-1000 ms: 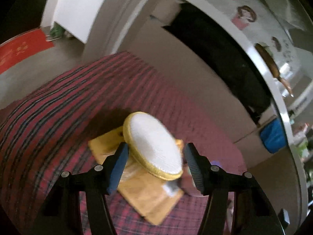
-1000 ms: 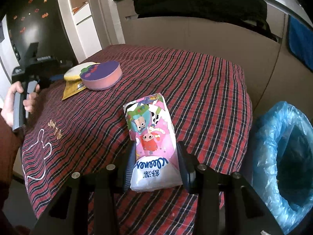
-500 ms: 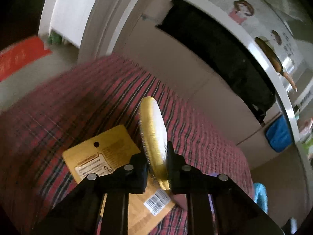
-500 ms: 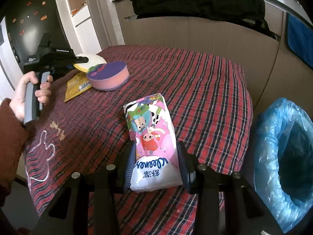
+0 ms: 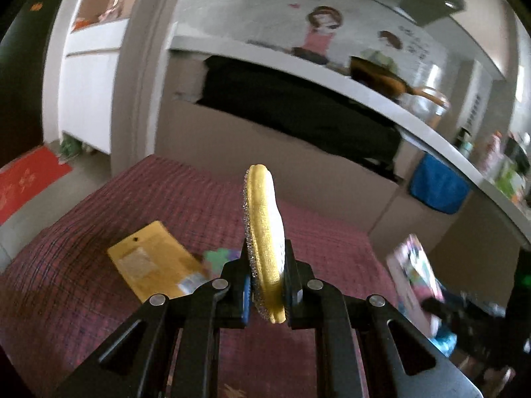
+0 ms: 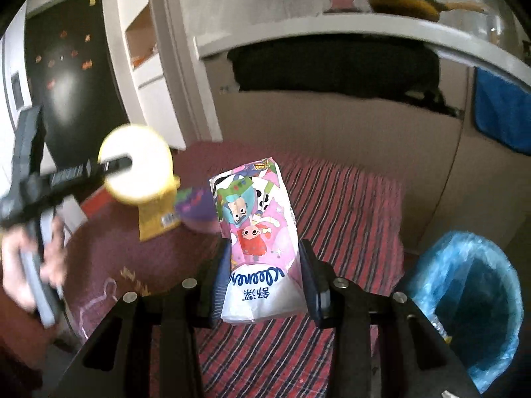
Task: Collect trash
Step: 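Grasp the round yellow-rimmed pad with left tool while right tool holds tissue pack, then carry pad and pink tissue pack over the blue bin and release both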
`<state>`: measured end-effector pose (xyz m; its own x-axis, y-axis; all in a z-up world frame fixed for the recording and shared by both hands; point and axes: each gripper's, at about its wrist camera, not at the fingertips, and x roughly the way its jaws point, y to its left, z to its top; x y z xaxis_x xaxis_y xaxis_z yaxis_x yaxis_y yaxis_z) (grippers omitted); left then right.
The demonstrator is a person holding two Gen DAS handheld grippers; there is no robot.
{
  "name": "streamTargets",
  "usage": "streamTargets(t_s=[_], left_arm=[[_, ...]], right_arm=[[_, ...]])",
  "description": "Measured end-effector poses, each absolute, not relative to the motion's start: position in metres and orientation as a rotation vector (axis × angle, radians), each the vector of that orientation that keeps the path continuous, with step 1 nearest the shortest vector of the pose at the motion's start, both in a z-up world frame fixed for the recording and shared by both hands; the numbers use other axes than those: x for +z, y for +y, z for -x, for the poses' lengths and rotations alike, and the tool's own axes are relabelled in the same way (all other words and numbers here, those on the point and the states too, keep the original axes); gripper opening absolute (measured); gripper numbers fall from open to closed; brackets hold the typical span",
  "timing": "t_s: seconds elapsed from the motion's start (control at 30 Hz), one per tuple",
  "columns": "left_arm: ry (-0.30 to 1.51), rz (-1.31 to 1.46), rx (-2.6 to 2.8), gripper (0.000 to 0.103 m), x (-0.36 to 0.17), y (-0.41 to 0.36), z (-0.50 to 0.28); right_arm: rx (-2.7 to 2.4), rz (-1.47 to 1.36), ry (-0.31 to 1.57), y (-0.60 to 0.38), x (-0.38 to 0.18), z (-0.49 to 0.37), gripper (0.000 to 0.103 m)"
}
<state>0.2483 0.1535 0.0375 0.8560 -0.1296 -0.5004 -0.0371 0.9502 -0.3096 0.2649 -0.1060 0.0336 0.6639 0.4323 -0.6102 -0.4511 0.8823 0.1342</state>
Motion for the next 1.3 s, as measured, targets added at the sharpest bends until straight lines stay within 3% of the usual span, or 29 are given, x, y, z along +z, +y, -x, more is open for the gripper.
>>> streamTargets(t_s=[0.47, 1.3], left_arm=[[0.47, 0.112, -0.212, 0.015, 0.068, 0.007, -0.221], [0.566, 0.008, -0.431, 0.015, 0.045, -0.164, -0.243]], right_arm=[[0.382, 0.019, 0.541, -0.177, 0.08, -0.239, 0.037], [0.161, -0.083, 0.563, -0.327, 0.049, -0.239, 0.037]])
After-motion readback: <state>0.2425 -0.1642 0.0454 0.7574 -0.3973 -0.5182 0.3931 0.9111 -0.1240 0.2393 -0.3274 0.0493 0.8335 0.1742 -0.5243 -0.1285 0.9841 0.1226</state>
